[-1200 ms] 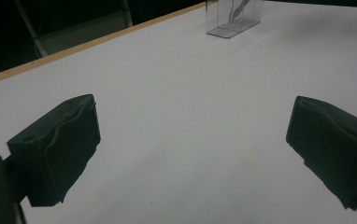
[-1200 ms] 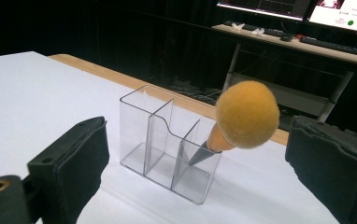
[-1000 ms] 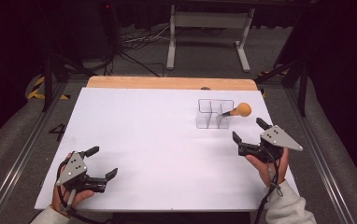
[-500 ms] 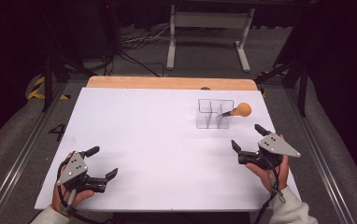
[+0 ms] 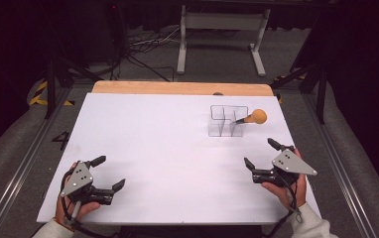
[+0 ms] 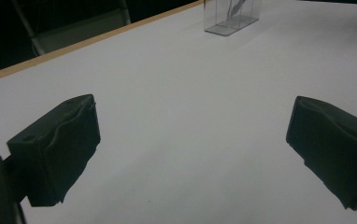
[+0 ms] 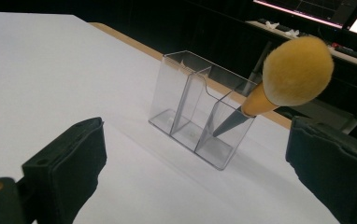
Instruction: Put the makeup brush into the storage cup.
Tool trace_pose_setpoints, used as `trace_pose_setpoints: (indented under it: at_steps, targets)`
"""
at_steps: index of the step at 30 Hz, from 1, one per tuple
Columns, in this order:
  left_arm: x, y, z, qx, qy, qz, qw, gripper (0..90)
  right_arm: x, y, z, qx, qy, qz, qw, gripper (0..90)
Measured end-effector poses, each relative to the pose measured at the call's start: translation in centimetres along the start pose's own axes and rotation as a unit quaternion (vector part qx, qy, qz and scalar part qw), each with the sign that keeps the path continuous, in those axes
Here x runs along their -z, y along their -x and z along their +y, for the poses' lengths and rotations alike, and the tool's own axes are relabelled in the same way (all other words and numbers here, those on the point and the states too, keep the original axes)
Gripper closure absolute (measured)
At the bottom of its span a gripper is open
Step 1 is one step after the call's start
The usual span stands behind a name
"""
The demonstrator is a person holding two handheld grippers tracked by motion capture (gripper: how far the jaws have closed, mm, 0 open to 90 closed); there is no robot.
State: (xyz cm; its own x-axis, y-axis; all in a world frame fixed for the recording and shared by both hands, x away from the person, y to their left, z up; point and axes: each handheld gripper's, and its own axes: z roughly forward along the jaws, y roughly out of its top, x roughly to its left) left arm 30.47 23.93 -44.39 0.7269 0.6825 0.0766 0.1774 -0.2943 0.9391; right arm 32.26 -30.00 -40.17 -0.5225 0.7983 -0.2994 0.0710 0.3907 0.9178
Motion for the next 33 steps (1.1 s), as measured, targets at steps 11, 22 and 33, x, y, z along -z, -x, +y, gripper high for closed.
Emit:
trace_pose_setpoints:
  at_steps: [11,22,33]
  targets:
    - [-0.1,-0.1,0.0,0.0,0.0,-0.005,1.0,3.4,0.8,-0.8,-1.8,0.012,-0.008,0.004,0.9999,4.8]
    - [-0.3,-0.3,0.0,-0.001,-0.002,-0.007,1.0,3.4,1.5,-0.8,-4.1,0.013,-0.036,0.0,0.9993,4.5]
    - [-0.5,0.0,0.1,-0.006,-0.004,-0.004,1.0,3.4,2.0,-0.6,-4.5,-0.003,-0.029,0.001,0.9996,4.2]
